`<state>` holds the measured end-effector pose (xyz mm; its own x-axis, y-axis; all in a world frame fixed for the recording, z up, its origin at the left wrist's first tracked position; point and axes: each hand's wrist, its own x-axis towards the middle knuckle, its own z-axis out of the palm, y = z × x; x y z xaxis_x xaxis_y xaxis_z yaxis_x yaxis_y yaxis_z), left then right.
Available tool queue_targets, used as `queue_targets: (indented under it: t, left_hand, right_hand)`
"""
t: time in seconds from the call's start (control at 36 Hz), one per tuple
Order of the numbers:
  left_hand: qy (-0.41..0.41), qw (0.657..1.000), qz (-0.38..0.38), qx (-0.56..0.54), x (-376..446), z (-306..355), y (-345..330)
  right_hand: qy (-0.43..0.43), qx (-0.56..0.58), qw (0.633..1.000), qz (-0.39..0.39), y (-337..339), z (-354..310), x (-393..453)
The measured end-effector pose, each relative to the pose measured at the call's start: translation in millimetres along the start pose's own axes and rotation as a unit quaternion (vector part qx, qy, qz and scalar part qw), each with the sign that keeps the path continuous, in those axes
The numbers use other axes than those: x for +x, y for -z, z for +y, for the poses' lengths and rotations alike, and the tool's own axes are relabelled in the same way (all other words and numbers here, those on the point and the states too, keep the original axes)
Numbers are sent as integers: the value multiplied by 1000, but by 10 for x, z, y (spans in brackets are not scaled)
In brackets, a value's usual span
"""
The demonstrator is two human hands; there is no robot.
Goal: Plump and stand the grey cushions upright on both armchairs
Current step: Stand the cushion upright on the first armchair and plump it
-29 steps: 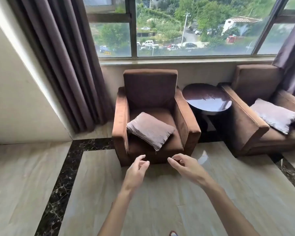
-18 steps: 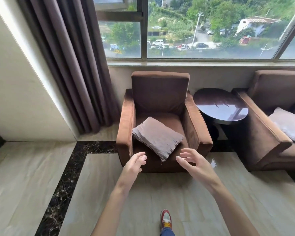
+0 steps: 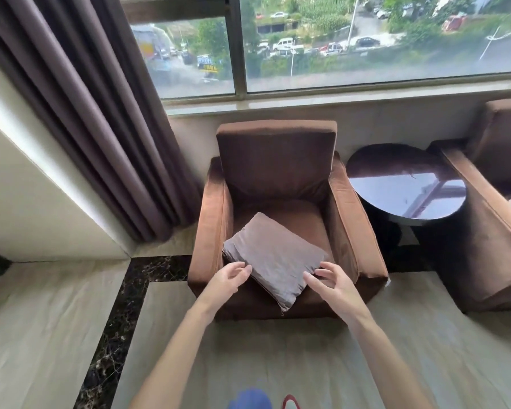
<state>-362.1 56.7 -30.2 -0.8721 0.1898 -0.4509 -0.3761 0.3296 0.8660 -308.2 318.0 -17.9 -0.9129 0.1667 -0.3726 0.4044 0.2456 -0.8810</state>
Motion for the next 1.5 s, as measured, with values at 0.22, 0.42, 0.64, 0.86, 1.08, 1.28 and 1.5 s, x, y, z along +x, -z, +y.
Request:
queue_targets:
  t: [0.22,0.42,0.64,0.86,1.08,1.28,1.5]
  left_hand:
    - [41,998,-9,47,1029,119,291]
    - [86,991,-38,92,2233,-51,643]
    - [124,976,-91,157,3449,-202,929]
    - [168,957,-119,204,4481,-563,898]
    - [185,938,-135,260,5419,-1042,732]
    - [198,945,-108,235,6243,-1640,628]
    - [240,949,-95,181,6767,-2202,533]
  right_hand:
    - [-76,40,996,-1,-84,13,903]
    - [-157,77,984,33,-313,45,1834]
    - [-239,91,965,57,-612,254,2829]
    - [-308,99,943,74,-730,769,3521]
    - [-361,113,923,72,-863,1581,4175]
    - [-415,82,903,79,-943,2476,4683]
    - [-451,95,884,75,-1155,3167,4991]
